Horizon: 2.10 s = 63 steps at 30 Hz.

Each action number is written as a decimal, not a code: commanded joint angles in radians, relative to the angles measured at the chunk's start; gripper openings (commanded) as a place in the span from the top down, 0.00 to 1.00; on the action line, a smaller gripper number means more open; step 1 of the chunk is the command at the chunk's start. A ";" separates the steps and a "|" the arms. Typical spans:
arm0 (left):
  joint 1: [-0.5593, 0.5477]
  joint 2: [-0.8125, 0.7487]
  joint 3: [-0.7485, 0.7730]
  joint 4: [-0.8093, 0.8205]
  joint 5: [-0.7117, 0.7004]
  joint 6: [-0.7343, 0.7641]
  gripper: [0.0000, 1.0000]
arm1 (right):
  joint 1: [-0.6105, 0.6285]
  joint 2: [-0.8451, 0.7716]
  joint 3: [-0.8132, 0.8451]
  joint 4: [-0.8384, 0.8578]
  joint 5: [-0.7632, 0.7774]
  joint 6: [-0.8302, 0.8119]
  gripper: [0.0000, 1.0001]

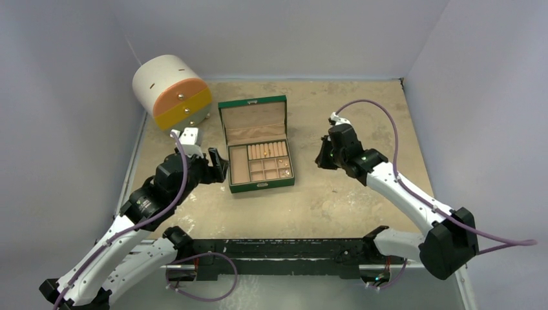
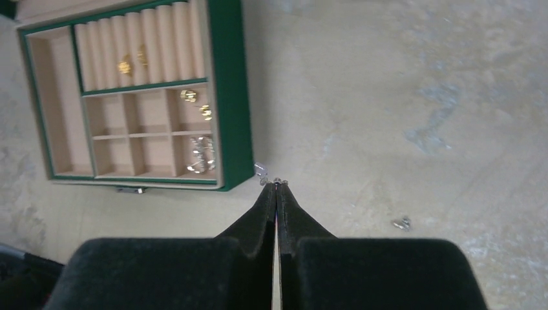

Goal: Organize the mixed jewelry

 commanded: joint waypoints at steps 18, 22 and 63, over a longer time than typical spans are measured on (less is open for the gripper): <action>0.008 -0.016 0.008 0.034 -0.002 0.009 0.31 | 0.321 0.417 0.358 0.058 -0.044 -0.077 1.00; 0.007 -0.017 0.008 0.033 -0.002 0.009 0.31 | 0.331 0.477 0.390 0.049 -0.040 -0.060 1.00; 0.023 -0.002 0.006 0.040 0.024 0.013 0.31 | 0.318 0.204 0.155 -0.138 0.306 0.113 0.73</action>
